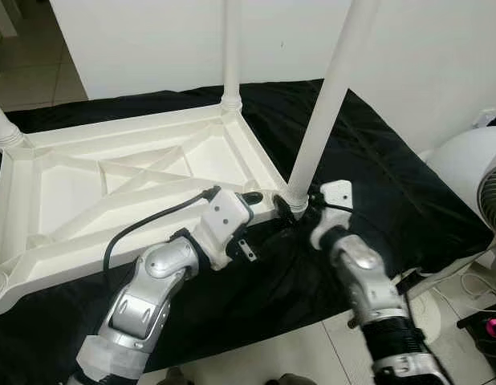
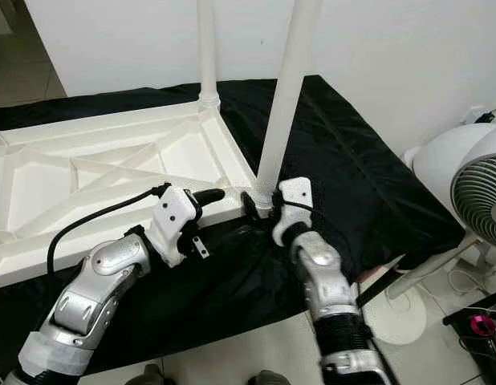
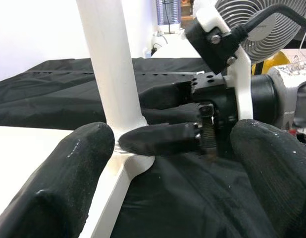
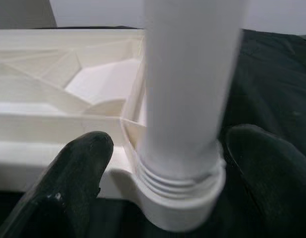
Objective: Building children table
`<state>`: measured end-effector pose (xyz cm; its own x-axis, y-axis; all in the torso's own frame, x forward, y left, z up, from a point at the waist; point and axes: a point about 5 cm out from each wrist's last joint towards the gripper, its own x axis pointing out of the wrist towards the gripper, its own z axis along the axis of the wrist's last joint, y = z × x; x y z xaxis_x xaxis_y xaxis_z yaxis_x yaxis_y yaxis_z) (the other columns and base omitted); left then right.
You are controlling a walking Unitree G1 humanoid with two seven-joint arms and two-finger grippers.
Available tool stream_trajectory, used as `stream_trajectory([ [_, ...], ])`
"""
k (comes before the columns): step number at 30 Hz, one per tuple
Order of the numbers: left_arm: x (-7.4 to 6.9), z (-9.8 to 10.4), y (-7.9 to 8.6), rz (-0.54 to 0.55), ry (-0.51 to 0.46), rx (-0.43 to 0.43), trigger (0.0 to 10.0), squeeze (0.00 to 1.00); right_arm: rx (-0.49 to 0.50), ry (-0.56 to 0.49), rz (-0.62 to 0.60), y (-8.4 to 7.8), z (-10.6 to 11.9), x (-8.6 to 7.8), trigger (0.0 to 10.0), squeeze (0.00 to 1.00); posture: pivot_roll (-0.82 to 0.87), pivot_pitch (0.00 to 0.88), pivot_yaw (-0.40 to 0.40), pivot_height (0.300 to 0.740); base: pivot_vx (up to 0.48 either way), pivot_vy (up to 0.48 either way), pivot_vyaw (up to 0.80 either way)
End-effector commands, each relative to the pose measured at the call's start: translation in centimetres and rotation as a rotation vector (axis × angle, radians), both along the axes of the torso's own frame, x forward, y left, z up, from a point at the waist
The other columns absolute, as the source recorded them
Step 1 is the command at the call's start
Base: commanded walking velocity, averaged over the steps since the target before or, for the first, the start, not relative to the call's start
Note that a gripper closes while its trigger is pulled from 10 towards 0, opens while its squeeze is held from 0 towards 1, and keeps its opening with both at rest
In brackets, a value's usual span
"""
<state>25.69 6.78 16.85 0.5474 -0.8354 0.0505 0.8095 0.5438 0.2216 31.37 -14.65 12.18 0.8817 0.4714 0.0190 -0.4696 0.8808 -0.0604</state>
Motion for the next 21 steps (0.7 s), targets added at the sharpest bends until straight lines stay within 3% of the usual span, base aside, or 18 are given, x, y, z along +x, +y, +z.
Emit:
stream_trajectory([
  [1, 0.2, 0.0, -0.1, 0.027, -0.014, 0.008, 10.0, 0.00, -0.028, -0.018, 0.062, -0.4, 0.5, 1.1, 10.0, 0.00, -0.05, 0.000, -0.014, 0.740, 0.000, 0.000, 0.00],
  [7, 0.2, 0.0, -0.2, 0.024, -0.015, 0.008, 10.0, 0.00, -0.050, -0.018, 0.084, -0.5, 0.8, 1.8, 10.0, 0.00, -0.05, 0.000, -0.014, 0.740, 0.000, 0.000, 0.00],
  [8, 0.4, 0.1, -0.2, 0.025, -0.018, 0.009, 10.0, 0.00, -0.086, -0.014, 0.112, -0.2, 1.3, 3.0, 10.0, 0.00, -0.05, 0.000, -0.013, 0.740, 0.000, 0.000, 0.00],
  [13, 0.4, 0.1, -0.3, 0.025, -0.020, 0.009, 10.0, 0.00, -0.096, -0.008, 0.132, 0.0, 1.6, 3.5, 10.0, 0.00, -0.04, 0.000, -0.014, 0.740, 0.000, 0.000, 0.00],
  [14, 0.3, 0.2, -0.4, 0.024, -0.024, 0.007, 10.0, 0.00, -0.132, 0.002, 0.188, 0.7, 1.9, 4.2, 10.0, 0.00, -0.04, 0.000, -0.015, 0.740, 0.000, 0.000, 0.00],
  [21, 0.3, 0.2, -0.4, 0.027, -0.024, 0.006, 10.0, 0.00, -0.169, 0.024, 0.247, 1.3, 1.7, 4.9, 10.0, 0.00, -0.02, 0.000, -0.020, 0.740, 0.000, 0.000, 0.00],
])
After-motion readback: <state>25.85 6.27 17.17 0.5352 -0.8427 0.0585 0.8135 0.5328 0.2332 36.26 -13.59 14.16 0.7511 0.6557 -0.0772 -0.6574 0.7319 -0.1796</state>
